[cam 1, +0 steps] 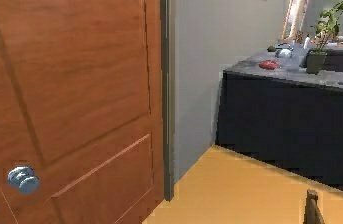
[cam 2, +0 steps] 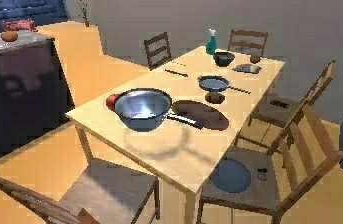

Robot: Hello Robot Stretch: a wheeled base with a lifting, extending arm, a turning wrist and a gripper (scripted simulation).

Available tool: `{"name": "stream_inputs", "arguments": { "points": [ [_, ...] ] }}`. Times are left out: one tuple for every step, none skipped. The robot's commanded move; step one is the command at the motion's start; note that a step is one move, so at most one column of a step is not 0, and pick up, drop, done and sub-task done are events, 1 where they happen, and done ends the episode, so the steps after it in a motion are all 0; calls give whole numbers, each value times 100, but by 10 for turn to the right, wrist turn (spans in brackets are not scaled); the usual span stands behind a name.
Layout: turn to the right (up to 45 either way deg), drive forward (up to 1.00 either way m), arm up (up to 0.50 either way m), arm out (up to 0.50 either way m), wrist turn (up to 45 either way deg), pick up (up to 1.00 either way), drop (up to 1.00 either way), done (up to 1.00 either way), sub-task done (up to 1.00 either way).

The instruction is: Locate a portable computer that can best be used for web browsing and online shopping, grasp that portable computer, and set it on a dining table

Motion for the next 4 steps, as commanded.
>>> {"name": "stream_inputs", "arguments": {
  "points": [
    [-30, 0, 0, 0, 0, 0, 0, 0, 0],
    [0, 50, 0, 0, 0, 0, 0, 0, 0],
    [360, 0, 0, 0, 0, 0, 0, 0, 0],
    [0, 45, 0, 0, 0, 0, 0, 0, 0]
  ]
}}
